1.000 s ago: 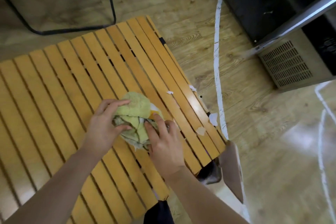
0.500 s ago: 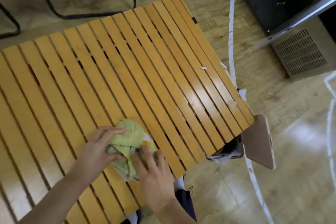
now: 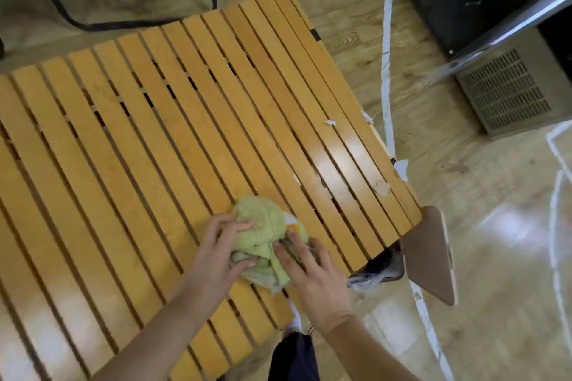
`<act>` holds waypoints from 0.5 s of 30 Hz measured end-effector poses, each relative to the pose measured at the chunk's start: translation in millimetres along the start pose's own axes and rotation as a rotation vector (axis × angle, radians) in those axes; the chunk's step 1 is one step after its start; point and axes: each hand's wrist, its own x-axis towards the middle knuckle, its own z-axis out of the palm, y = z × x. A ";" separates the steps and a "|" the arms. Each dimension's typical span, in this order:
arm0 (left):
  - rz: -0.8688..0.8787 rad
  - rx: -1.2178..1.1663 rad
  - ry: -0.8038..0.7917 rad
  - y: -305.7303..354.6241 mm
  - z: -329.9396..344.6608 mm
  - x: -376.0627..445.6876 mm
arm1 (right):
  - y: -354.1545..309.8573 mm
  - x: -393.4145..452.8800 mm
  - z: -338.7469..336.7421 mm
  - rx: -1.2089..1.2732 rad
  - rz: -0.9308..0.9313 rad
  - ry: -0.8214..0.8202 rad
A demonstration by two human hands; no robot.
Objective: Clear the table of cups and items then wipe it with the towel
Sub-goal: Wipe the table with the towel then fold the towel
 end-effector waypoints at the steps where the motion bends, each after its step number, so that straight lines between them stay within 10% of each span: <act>1: 0.013 0.012 -0.001 13.7 10.8 15.1 | 19.2 1.7 -2.4 -0.008 0.021 0.006; 15: -0.046 -0.002 0.012 158.8 122.8 205.4 | 257.6 77.4 -78.1 -0.005 0.209 -0.122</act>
